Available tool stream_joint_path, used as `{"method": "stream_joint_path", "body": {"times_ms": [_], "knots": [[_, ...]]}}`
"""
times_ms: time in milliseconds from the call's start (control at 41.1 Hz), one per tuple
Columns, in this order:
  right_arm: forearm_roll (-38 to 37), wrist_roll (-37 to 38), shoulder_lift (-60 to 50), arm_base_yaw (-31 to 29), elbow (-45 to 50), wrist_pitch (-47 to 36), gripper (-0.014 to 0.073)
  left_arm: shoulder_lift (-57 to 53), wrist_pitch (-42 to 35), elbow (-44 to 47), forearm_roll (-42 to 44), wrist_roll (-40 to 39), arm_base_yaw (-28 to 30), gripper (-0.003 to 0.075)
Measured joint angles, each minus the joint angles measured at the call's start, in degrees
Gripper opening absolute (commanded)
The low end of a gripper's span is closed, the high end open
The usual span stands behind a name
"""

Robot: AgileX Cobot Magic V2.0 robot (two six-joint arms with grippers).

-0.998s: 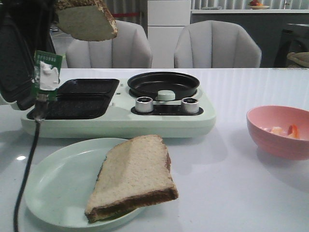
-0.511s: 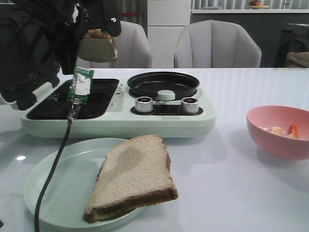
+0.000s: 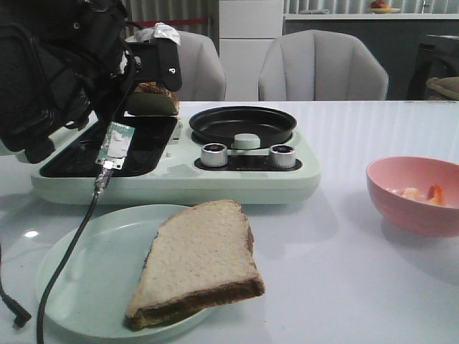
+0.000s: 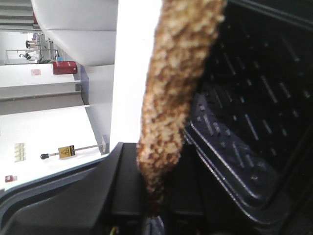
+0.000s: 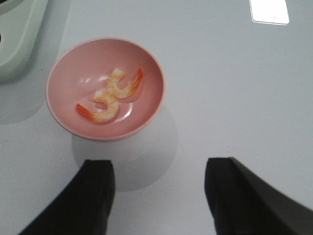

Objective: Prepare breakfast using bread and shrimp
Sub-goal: 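Lower the bread onto the farther waffle plate and open the left gripper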

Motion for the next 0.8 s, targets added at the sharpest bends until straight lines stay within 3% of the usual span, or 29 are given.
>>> {"method": "stream_joint_path", "body": {"times_ms": [682, 804], "knots": [[0.0, 0.0, 0.0, 0.0, 0.0, 0.0, 0.0516, 0.13, 1.37, 4.63, 0.22, 0.02, 0.0, 0.0148], [0.0, 0.0, 0.0, 0.0, 0.0, 0.0, 0.0516, 0.13, 1.71, 4.66, 0.22, 0.02, 0.0, 0.0218]]}}
